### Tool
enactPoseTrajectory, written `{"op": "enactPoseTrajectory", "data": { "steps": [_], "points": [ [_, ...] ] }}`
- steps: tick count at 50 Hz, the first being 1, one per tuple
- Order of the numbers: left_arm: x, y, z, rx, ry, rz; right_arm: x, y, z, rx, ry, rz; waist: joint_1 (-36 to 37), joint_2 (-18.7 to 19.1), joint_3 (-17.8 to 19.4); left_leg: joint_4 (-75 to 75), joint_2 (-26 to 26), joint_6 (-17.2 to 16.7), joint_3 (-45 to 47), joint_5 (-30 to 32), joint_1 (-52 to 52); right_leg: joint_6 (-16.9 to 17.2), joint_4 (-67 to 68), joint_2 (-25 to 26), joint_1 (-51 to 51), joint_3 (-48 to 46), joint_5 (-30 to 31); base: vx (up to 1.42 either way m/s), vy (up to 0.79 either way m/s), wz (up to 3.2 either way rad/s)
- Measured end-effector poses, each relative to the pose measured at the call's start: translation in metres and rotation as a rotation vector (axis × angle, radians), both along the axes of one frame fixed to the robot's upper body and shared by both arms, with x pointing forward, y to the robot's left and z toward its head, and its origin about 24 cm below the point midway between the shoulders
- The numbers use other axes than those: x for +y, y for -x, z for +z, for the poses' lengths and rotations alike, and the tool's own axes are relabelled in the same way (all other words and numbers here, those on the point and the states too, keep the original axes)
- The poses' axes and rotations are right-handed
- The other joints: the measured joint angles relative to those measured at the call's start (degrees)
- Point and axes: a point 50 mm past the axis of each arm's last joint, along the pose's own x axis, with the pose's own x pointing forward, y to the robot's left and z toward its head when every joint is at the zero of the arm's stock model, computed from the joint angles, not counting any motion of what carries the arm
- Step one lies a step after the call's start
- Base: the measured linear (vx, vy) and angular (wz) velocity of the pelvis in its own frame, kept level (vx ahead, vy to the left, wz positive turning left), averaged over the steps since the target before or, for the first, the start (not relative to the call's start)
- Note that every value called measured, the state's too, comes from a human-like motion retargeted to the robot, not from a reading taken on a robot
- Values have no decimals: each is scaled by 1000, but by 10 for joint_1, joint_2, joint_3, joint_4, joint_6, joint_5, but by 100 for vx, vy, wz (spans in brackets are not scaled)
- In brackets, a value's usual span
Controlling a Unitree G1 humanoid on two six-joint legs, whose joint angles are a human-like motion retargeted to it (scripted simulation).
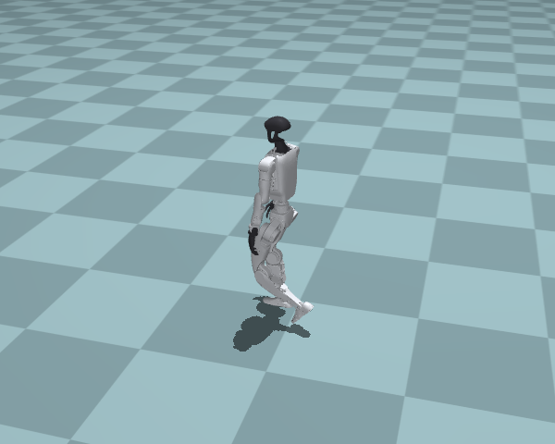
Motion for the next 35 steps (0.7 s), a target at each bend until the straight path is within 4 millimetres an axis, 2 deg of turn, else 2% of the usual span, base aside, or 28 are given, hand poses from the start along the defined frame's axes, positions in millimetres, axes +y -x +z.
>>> {"op": "enactPoseTrajectory", "data": {
  "steps": [2,5,10,13,17,20,22,25,27,28,30,35],
  "points": [
    [5,16,-2,39,-7,19,1,-31,15,-108,9,1,21,-7,2,8,24,27,37,-45,-63,-1,-35,-6,41,-3,-8,64,-9,51],
    [12,37,-3,64,-11,96,2,-72,40,-270,7,-8,52,-18,8,-47,52,48,85,-92,-134,-1,-77,-17,102,-3,-26,66,-5,34],
    [18,62,-3,74,-22,223,6,-128,88,-504,-11,-16,82,-40,17,-278,67,45,150,-88,-193,0,-132,-48,194,-9,-65,68,3,36],
    [15,71,-4,87,-17,252,8,-150,111,-593,-6,7,83,-55,11,-469,48,35,177,-55,-193,7,-145,-63,229,-18,-88,67,10,48],
    [9,82,-5,118,-7,279,15,-159,120,-631,-17,30,83,-64,-9,-537,43,38,198,-43,-211,15,-103,-69,245,-19,-120,70,14,39],
    [5,86,-6,140,1,292,21,-149,108,-589,-36,39,82,-83,-28,-482,31,57,208,-17,-222,30,-32,-93,245,-22,-116,74,14,36],
    [5,83,-7,147,3,303,25,-135,91,-515,-57,44,82,-108,-37,-437,12,76,217,-2,-222,51,42,-116,234,-14,-88,75,14,46],
    [14,66,-5,124,-1,326,36,-103,58,-345,-123,62,75,-172,-43,-436,-61,108,233,7,-189,96,210,-183,184,5,11,72,12,78],
    [20,47,-3,72,-2,330,42,-79,38,-221,-155,82,62,-200,-43,-466,-110,125,224,6,-152,113,316,-216,138,18,100,72,10,107],
    [22,34,-1,37,-4,325,44,-67,29,-163,-164,95,55,-207,-41,-484,-129,129,215,4,-130,112,362,-227,114,22,126,73,9,108],
    [28,7,5,-44,-12,310,45,-43,14,-55,-170,119,40,-213,-35,-528,-161,132,191,3,-78,94,436,-248,68,22,124,74,8,106],
    [42,-67,30,-286,-32,290,30,18,-12,143,-138,110,-7,-193,-8,-668,-195,115,96,13,84,37,478,-270,-33,0,6,76,6,121]
  ]
}}
